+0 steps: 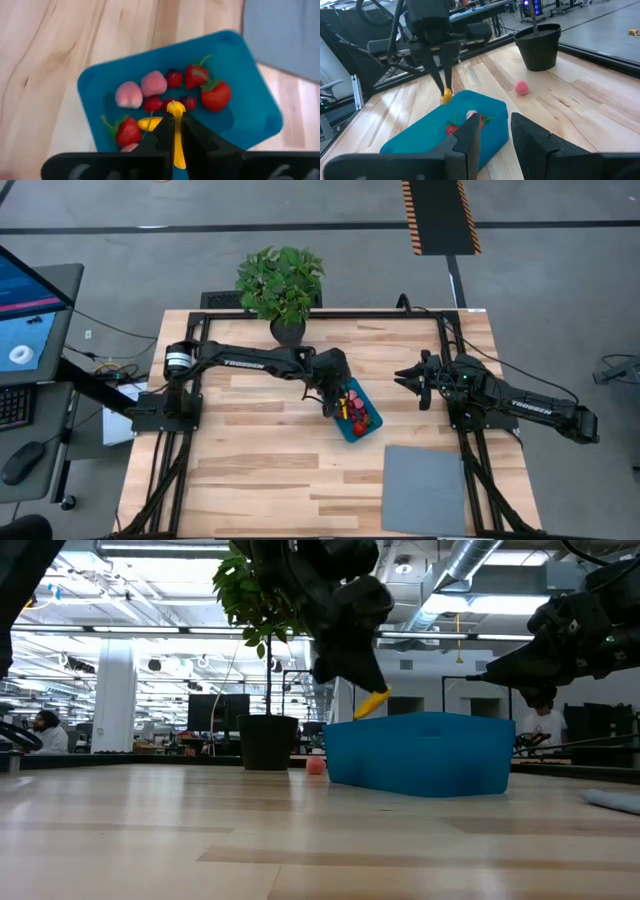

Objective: Pick and placing Produce into tupperware
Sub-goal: Put the corn into the blue bin, then put the apricot into the blue bin

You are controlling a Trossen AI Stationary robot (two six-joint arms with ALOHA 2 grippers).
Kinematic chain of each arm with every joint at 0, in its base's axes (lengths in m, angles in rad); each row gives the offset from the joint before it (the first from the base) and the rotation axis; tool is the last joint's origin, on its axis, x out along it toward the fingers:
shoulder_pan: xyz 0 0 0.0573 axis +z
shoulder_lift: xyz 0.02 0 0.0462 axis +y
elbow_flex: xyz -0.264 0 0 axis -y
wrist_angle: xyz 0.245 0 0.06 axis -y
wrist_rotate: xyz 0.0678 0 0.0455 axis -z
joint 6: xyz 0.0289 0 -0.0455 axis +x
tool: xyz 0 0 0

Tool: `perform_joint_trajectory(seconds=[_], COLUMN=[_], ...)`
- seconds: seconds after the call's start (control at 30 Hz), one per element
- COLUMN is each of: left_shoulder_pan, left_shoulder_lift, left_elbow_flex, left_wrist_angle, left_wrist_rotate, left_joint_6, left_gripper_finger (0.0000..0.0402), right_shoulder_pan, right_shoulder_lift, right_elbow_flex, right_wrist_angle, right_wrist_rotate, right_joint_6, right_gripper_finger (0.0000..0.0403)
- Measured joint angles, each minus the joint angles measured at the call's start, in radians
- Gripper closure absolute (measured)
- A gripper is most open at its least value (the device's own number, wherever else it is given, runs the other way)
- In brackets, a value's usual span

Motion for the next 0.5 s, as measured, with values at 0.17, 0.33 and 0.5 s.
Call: perform_joint_trajectory(seconds=[0.17,0.33,0.5], left_shoulder_pan=[0.003,0.003,0.017], left_shoulder_lift=[0.017,0.031,0.030], left_elbow_flex=[0.000,0.000,0.000], left_wrist_angle=[0.030,0.065,0.064], left_wrist_rotate=[0.044,0.056,0.079], left_joint_6=[0.057,0.062,0.057], left_gripper_finger=[0.0358,0.0278,0.0214], right_shoulder_pan=[0.000,0.000,0.000], right_shoulder_lift=[0.000,0.002,0.002], right_elbow_flex=[0.000,0.000,0.000], right_wrist_angle=[0.000,0.002,-0.001], right_wrist_rotate=[0.000,0.000,0.000], right_joint_6=[0.000,0.000,0.000], right_gripper_finger=[0.0272,0.0272,0.0272])
